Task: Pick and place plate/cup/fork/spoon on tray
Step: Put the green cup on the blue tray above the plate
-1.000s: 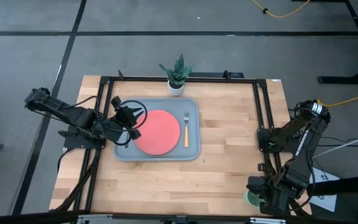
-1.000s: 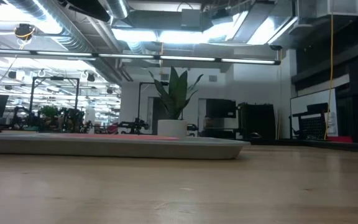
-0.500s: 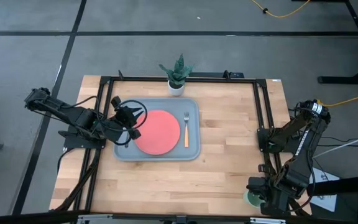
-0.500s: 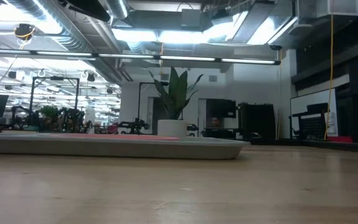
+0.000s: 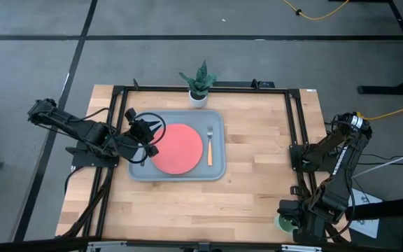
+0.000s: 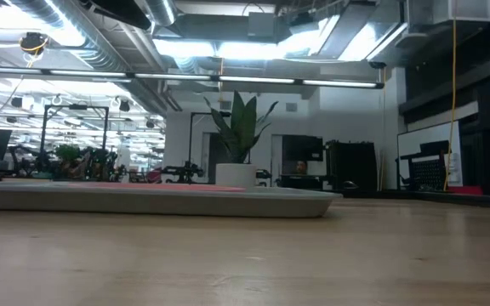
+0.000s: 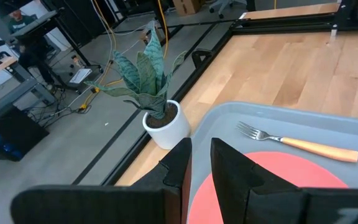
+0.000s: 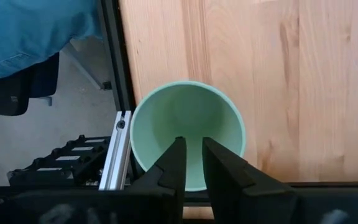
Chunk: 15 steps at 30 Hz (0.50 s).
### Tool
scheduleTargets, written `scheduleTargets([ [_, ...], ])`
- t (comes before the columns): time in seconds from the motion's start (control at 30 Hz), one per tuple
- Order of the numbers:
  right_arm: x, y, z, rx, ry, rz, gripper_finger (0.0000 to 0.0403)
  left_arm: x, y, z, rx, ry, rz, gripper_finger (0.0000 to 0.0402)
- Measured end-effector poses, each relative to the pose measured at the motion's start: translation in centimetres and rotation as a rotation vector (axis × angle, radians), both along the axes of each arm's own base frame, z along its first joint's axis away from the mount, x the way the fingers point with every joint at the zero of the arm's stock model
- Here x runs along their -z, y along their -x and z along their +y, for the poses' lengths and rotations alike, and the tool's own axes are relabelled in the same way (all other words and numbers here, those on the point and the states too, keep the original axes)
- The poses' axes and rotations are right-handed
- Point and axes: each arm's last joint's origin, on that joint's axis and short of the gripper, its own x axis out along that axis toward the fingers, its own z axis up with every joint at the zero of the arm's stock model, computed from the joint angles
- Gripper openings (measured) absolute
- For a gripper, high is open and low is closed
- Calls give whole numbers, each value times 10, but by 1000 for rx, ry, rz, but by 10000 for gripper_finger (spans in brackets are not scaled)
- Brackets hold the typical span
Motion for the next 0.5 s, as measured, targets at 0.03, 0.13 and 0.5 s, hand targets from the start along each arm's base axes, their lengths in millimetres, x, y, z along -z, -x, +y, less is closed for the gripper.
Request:
scheduleTargets([
  [0.03,0,0,0,2,1,-3,57,0,0,0,0,0,0,53],
  [0.13,0,0,0,37,0,-2,64,0,0,0,0,0,0,53],
  [0.5,0,0,0,56,-5,0,101,0,0,0,0,0,0,53],
])
